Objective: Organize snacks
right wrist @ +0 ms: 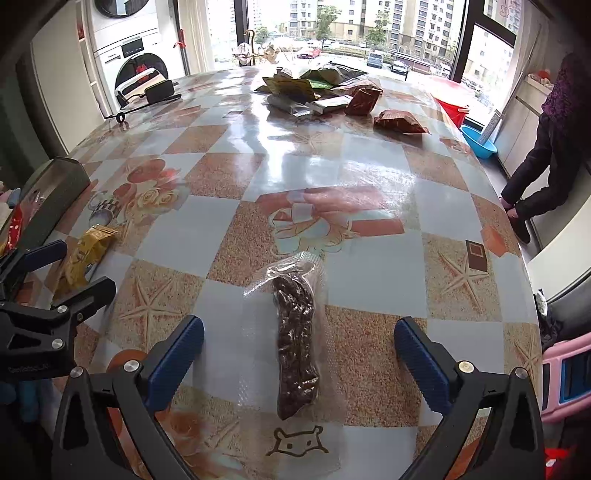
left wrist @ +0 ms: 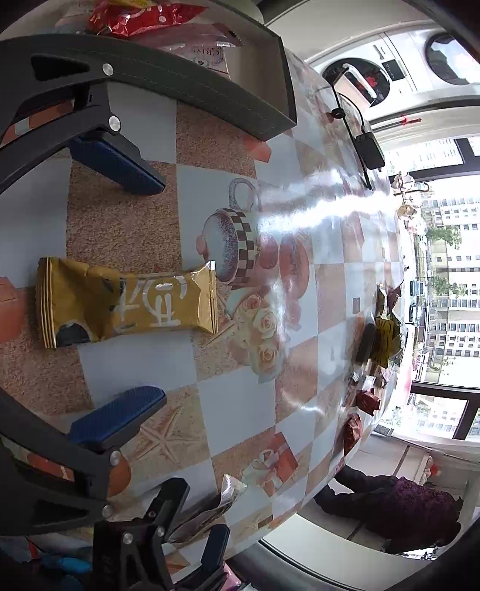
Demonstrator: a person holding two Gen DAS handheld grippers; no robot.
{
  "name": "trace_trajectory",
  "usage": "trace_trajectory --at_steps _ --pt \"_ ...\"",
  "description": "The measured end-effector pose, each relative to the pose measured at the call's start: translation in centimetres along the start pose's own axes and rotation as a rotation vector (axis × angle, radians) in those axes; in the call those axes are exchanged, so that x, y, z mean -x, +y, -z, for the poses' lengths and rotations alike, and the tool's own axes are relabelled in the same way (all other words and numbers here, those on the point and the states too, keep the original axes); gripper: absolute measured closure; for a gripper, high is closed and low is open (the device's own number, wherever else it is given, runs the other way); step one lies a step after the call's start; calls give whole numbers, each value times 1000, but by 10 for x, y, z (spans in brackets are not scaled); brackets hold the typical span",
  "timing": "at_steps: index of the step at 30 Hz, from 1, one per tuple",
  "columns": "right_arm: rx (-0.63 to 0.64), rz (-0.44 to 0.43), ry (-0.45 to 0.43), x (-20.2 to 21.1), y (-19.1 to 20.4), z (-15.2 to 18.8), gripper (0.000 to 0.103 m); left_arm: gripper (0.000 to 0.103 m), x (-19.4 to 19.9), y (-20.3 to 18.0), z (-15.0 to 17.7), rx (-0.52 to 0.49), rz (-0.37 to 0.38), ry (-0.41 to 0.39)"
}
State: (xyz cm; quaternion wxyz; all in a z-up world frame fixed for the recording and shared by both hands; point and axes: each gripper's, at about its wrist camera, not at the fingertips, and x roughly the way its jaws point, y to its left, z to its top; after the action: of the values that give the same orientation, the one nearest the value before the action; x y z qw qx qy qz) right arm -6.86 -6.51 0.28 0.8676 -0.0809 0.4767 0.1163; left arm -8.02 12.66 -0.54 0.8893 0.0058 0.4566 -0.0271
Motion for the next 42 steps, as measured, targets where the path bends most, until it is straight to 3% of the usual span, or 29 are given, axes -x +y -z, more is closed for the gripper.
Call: trace_trajectory --at_steps 42 --pt "5 -5 -20 0 0 2 0 0 3 0 2 2 -3 -8"
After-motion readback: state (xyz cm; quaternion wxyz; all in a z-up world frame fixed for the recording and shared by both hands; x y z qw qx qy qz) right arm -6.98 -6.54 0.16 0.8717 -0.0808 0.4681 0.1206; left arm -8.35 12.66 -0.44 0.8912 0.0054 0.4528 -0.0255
